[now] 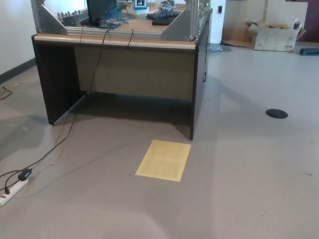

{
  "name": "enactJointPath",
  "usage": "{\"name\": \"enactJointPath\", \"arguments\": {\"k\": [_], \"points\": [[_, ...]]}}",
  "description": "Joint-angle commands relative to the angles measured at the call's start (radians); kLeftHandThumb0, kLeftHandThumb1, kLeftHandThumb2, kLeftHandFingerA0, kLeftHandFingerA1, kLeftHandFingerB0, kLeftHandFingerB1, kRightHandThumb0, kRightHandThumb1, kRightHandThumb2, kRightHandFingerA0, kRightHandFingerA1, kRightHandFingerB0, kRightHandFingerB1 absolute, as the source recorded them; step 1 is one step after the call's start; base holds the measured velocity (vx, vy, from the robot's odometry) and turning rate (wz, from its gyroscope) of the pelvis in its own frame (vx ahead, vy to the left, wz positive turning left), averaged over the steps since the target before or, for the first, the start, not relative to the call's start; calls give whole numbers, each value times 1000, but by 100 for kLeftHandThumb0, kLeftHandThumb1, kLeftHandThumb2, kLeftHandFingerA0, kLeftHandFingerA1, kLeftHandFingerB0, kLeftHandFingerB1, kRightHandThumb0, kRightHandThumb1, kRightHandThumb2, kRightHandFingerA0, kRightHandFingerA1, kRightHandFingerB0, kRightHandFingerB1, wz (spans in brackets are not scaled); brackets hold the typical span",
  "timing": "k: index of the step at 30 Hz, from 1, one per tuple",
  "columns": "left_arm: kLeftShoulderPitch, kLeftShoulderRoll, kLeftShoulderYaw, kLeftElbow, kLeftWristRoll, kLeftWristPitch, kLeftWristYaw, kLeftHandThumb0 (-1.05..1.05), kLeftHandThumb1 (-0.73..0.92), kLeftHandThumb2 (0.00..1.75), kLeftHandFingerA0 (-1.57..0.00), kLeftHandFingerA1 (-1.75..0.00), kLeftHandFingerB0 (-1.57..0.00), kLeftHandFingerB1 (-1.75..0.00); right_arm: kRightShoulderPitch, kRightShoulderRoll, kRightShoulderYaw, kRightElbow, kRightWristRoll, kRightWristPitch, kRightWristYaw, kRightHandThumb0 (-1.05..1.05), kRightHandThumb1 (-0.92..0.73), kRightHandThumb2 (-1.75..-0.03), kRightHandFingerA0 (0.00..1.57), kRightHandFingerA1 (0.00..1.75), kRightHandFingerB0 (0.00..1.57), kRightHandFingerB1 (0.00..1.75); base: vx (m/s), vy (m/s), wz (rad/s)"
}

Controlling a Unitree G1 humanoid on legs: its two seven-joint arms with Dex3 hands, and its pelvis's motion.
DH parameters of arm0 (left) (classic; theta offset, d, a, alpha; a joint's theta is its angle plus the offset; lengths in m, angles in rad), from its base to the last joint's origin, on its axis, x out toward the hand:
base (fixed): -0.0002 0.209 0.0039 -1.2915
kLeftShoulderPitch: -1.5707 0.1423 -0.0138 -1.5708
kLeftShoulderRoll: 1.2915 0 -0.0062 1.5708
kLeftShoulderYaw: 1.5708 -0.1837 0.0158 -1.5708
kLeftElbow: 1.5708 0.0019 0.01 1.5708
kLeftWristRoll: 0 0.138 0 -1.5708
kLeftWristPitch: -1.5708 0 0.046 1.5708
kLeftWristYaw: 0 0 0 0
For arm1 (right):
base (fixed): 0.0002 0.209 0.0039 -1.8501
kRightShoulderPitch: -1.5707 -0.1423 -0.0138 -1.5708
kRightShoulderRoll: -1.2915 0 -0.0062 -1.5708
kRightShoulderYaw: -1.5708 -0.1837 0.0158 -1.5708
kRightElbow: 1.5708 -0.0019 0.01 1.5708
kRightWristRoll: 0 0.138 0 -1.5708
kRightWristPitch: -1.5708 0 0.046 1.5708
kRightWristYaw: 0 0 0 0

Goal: A person hands over a black lunchbag to the robot and the robot uses its left hand to grab the strips of the lunchbag, the gives it back to the person.

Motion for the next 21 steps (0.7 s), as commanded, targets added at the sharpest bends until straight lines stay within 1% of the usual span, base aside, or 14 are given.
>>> {"name": "enactJointPath", "arguments": {"k": [1,3,4,5,8,9,11,12,13,17,18,19,20,21], "points": [[-16,53,87,-52,-124,-340,-34,-33,33,92,-6,-50,-6,-49,-31,-17,-12,35,5,-251,-26,-59,-72,-62,51,47,45,42,0,0,0],[-33,64,104,-122,-129,-324,-29,-33,32,91,-6,-50,-6,-49,-35,-16,-13,43,6,-258,-24,-58,-72,-62,51,47,45,42,0,0,0],[-37,69,111,-161,-133,-311,-36,-65,57,58,-21,-31,-18,-28,-35,-17,-12,47,4,-262,-26,-58,-72,-62,52,46,45,42,0,0,0],[-42,76,119,-212,-150,-293,-56,-35,31,90,0,-48,0,-46,-37,-17,-10,51,1,-265,-31,-59,-71,-61,52,46,45,41,0,0,0],[-81,118,139,-387,-184,-240,-113,-35,33,91,0,-49,0,-47,-44,-14,-10,63,-1,-277,-36,-58,-72,-61,52,47,45,42,0,0,0],[-91,129,144,-434,-185,-219,-121,-71,46,81,-2,-33,-8,-35,-44,-14,-9,64,-1,-282,-35,-57,-72,-61,52,47,45,42,0,0,0],[-112,156,152,-537,-176,-177,-133,-64,56,59,-8,-23,-12,-23,-43,-15,-7,67,-2,-288,-31,-57,-72,-61,52,46,45,42,0,0,0],[-128,174,154,-586,-158,-162,-134,-69,47,81,-3,-24,-8,-26,-42,-15,-6,67,-3,-287,-31,-57,-72,-61,51,46,45,42,0,0,0],[-152,187,157,-667,-164,-114,-145,-65,56,57,-1,-24,-7,-25,-44,-16,-6,72,-4,-287,-32,-58,-72,-62,51,45,45,41,0,0,0],[-256,215,154,-823,-195,-24,-176,-65,43,80,0,-19,-5,-22,-49,-17,-6,82,-7,-294,-39,-58,-72,-61,52,46,46,41,0,0,0],[-287,216,151,-852,-195,1,-176,-64,55,57,-2,-24,-5,-24,-50,-17,-10,81,-1,-293,-34,-58,-72,-61,52,46,46,41,0,0,0],[-329,223,143,-887,-200,31,-186,-64,42,81,-1,-20,-4,-21,-51,-16,-10,80,0,-290,-34,-57,-58,-99,47,60,33,52,0,0,0],[-359,229,138,-917,-199,64,-195,-66,43,81,-1,-16,-4,-19,-52,-19,-7,83,-6,-297,-37,-56,-58,-99,47,60,33,52,0,0,0],[-392,236,131,-940,-199,92,-204,-66,42,80,-1,-15,-4,-19,-52,-19,-6,84,-8,-296,-39,-57,-72,-61,52,46,46,42,0,0,0]]}}
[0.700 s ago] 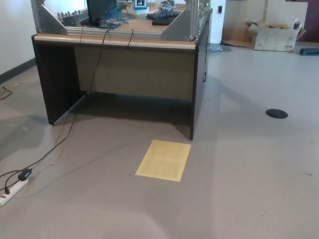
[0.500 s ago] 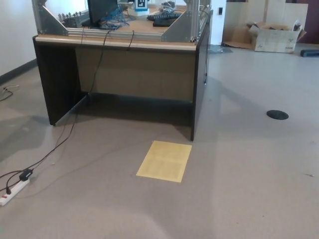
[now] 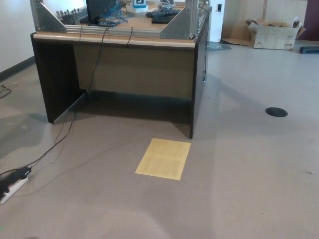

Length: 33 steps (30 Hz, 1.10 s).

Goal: A person hands over a black lunchbag to the robot and the robot uses its left hand to grab the strips of the lunchbag, the gives it back to the person.

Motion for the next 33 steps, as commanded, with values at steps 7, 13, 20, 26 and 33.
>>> {"name": "enactJointPath", "arguments": {"k": [7,13,20,26,33], "points": [[-432,104,-79,-364,-82,365,-171,-66,42,78,-1,-10,-5,-16,-17,-12,-13,15,12,-88,-8,-55,-71,-61,49,45,47,42,0,0,0],[-672,61,-191,-370,-34,473,-212,-69,44,79,0,-5,-3,-12,-26,-9,-14,30,13,-96,-10,-58,-71,-61,51,46,46,41,0,0,0],[-864,-27,-306,-365,30,603,-215,-72,45,79,0,-2,-4,-9,-35,-17,2,42,-14,-113,-27,-60,-72,-61,51,47,46,42,0,0,0],[-950,-108,-383,-320,72,618,-203,-72,45,79,0,-3,-5,-11,-39,-16,0,40,-8,-100,-21,-54,-71,-61,51,45,46,42,0,0,0],[-959,-204,-478,-347,149,690,-183,-70,43,81,0,-9,-4,-15,-42,-17,8,35,-13,-96,-20,-53,-71,-62,50,45,46,41,0,0,0]]}}
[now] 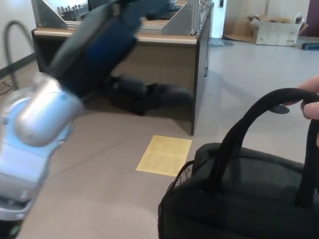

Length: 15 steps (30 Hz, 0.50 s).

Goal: A person hands over a black lunchbag to the robot and the robot uses its left hand to grab the strips of the lunchbag, the gives it back to the person.

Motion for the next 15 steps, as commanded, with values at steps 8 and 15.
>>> {"name": "enactJointPath", "arguments": {"k": [8,15], "points": [[1,-125,-135,-63,179,224,-15,-74,46,83,-1,-8,-4,-13,-40,-18,8,32,-11,-52,-3,-51,-72,-61,51,47,45,43,0,0,0],[-1,-154,-167,-75,230,265,-31,-74,46,85,-2,-13,-4,-15,-63,-14,14,57,-19,-63,-9,-54,-72,-61,51,46,44,42,0,0,0]]}}
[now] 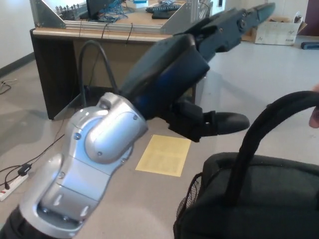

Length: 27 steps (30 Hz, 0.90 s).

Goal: A person hands over a black lunchbag to the robot and the robot uses its left hand to grab the strips of the lunchbag, the gives it back to the person.

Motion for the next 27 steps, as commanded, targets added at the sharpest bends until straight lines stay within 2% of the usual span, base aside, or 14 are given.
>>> {"name": "enactJointPath", "arguments": {"k": [1,13,16,19,22,27], "points": [[7,-22,-18,-5,71,64,-19,-72,45,84,-2,-14,-4,-17,-17,-10,9,23,-16,-31,-13,-54,-72,-62,51,46,45,42,0,0,0],[43,-92,-77,-5,144,90,-4,-74,46,86,-3,-25,-2,-15,-41,-2,13,33,-11,-19,0,-54,-71,-61,49,46,44,42,0,0,0],[51,-117,-92,-21,161,146,-28,-73,44,87,0,-20,0,-16,-37,3,18,31,-9,-20,4,-54,-72,-61,49,46,44,42,0,0,0],[59,-143,-111,-46,178,192,-45,-81,48,86,-1,-8,-3,-8,-45,7,18,32,-5,-17,2,-54,-71,-60,50,47,45,43,0,0,0],[70,-163,-138,-66,200,225,-60,-85,49,88,0,-3,0,-2,-58,6,18,29,-4,-6,4,-55,-71,-61,50,47,45,43,0,0,0],[107,-163,-137,-127,225,267,-80,-83,50,87,0,-8,0,-4,-52,-2,26,23,-10,-10,10,-55,-71,-61,49,47,44,43,0,0,0]]}}
